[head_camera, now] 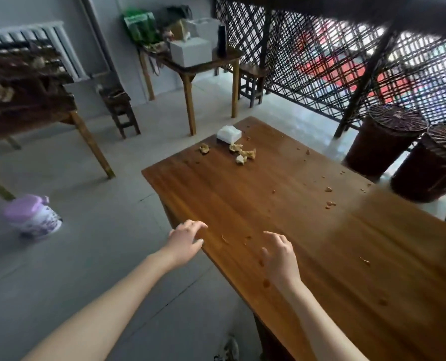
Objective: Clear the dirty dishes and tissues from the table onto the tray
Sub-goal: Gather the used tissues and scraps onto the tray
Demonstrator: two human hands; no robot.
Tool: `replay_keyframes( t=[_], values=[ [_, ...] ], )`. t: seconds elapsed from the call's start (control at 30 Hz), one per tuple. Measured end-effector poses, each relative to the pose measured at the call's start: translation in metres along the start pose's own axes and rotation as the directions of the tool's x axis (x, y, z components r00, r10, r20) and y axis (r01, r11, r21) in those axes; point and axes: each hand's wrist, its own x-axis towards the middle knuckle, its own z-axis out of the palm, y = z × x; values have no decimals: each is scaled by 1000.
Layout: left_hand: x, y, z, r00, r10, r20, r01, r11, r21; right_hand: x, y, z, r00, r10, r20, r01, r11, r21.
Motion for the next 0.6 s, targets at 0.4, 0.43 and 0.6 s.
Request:
replay_keyframes(
  t=[0.4,0.43,0.6],
  values=[
    [152,-78,-93,997,-43,-68,43,999,-8,167,-63,43,998,-9,62,11,1000,-29],
    [168,-82,-99,997,-28,-73,28,1000,-3,179,-66,46,998,-2,55,4,999,-40],
    [260,-117,-116,998,24,-64,-22,999,28,238,-77,72,996,91,5,-90,992,-85]
  ],
)
